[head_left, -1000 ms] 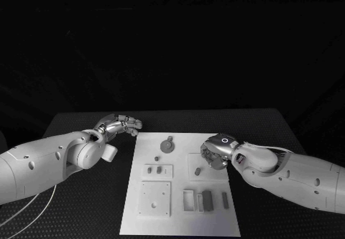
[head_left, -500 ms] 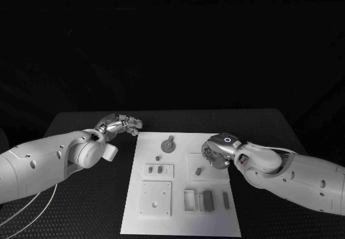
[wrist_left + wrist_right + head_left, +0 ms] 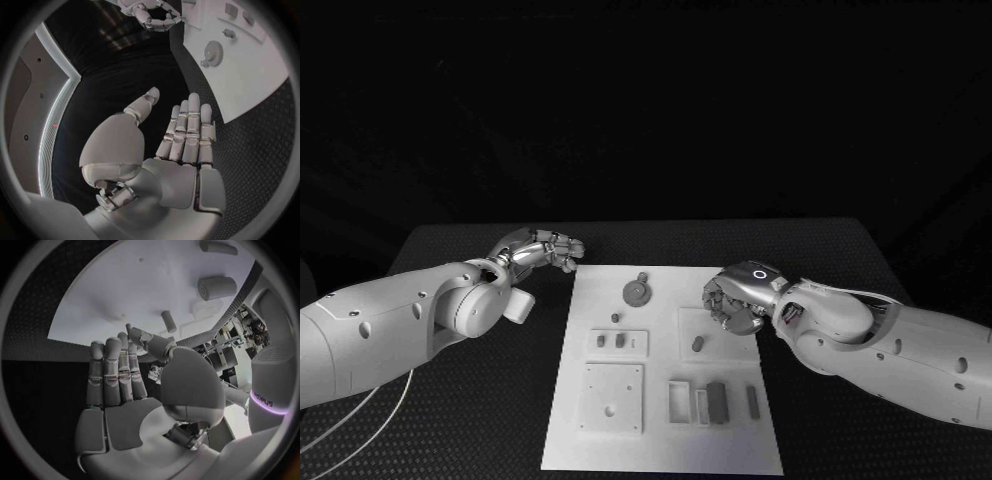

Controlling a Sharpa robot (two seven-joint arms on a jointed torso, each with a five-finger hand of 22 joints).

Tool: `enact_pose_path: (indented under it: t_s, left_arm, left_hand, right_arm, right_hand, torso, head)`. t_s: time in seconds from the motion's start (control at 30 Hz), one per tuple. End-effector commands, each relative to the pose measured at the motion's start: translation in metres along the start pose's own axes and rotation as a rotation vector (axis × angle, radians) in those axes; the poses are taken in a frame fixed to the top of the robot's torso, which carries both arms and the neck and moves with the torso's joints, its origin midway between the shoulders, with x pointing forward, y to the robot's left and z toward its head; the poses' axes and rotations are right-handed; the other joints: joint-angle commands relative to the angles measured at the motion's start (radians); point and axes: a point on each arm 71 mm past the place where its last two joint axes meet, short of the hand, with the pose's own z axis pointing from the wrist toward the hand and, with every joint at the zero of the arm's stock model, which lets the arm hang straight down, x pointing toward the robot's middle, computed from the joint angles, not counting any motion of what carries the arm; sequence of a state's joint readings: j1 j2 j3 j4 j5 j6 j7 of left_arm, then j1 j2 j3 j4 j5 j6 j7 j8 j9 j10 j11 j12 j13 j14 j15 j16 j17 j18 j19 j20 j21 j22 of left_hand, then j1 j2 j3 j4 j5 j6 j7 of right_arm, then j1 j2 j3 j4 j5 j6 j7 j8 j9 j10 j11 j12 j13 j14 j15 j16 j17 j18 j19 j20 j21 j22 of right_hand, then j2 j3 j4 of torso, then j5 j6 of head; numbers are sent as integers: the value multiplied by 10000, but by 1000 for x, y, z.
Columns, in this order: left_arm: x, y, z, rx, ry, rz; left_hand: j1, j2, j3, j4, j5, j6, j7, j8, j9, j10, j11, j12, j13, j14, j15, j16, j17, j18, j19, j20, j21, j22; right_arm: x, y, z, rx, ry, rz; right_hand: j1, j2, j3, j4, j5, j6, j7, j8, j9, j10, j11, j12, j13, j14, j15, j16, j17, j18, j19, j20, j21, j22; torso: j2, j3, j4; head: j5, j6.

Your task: Assemble the parts on the task board

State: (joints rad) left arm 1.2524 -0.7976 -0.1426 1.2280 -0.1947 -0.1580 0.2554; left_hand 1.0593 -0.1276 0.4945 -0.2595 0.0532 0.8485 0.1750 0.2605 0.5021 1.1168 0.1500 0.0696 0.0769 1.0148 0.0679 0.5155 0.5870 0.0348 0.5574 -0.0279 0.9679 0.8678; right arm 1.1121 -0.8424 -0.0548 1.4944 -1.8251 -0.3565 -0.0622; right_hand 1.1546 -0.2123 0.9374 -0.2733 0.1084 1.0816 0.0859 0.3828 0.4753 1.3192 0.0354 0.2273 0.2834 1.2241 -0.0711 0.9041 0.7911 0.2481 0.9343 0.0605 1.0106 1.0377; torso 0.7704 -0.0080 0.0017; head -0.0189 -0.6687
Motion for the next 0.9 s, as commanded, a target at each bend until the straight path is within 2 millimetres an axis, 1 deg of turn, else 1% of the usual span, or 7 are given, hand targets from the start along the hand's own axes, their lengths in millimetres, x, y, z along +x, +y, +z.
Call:
enact_pose_path:
  t_s: [0.03,0.4,0.47,0.6,0.67,0.77,0.9]
  left_arm:
    - [1,-1,0,45,116,-95]
    - [-1,0,2,36,38,-98]
    - [-2,0,2,24,7,-99]
    - [-5,1,4,18,-114,-78]
    - [-6,1,5,17,-163,-90]
    - [-6,1,6,19,-197,-77]
    - [-4,0,7,35,-168,-82]
  left_hand:
    - [-8,94,-49,0,-11,-8,57,36,-13,-18,72,14,-13,58,16,-59,15,96,86,-6,-39,-7]
    - [-14,91,-54,0,-12,-11,59,37,-15,-24,75,10,-17,60,16,-66,20,94,88,-6,-42,-8]
    - [-14,92,-54,0,-11,-11,59,37,-16,-25,76,10,-17,60,16,-68,21,94,88,-7,-43,-8]
    - [-14,90,-55,-2,-12,-13,59,37,-17,-26,76,9,-19,60,16,-71,23,94,88,-7,-45,-9]
    - [-13,90,-55,-3,-11,-13,60,38,-18,-26,76,9,-19,61,16,-73,24,94,88,-8,-46,-9]
    - [-12,92,-54,-3,-11,-13,60,39,-18,-25,76,10,-20,62,15,-75,26,94,88,-8,-48,-10]
    - [-12,91,-54,-4,-11,-13,60,40,-19,-23,76,11,-20,63,15,-78,28,93,87,-8,-51,-10]
  right_arm:
    - [-5,3,0,-119,-24,443]
    - [-18,28,9,-719,-516,1139]
    - [-19,37,13,-933,-553,1219]
    - [-21,59,24,-1428,-622,1382]
    - [-21,70,28,-1659,-647,1456]
    - [-23,86,35,-2022,-662,1531]
    - [-20,104,43,-2403,-604,1466]
  right_hand:
    - [-29,-66,24,13,27,54,2,67,3,67,-1,-34,-10,57,1,-22,12,137,70,-32,53,4]
    - [-91,-22,-27,-3,165,51,4,52,23,83,-3,-76,7,64,-2,-36,41,137,74,-47,70,17]
    - [-97,-11,-36,-8,178,48,5,48,27,83,-2,-84,9,64,-2,-40,44,137,75,-49,72,19]
    - [-108,8,-56,-20,208,44,7,42,33,87,-2,-98,14,67,-1,-47,52,137,77,-54,77,23]
    - [-115,22,-68,-27,228,41,8,39,37,90,-2,-106,18,69,-2,-51,56,137,78,-57,79,24]
    - [-129,41,-93,-42,256,39,9,34,45,96,-2,-119,24,74,-2,-57,63,137,79,-61,82,27]
    - [-143,83,-132,-67,284,35,10,27,57,101,-3,-139,33,79,-2,-67,74,137,78,-67,86,31]
  torso:
    - [-3,1,3]
    - [-9,-7,8]
    - [-7,-9,12]
    - [-34,-9,-12]
    - [-41,-13,-14]
    - [-64,-27,-9]
    - [-52,-32,1]
  head:
    - [16,-8]
    - [156,-33]
    - [219,-52]
    - [434,-120]
    - [487,-137]
    - [648,-180]
    - [718,-170]
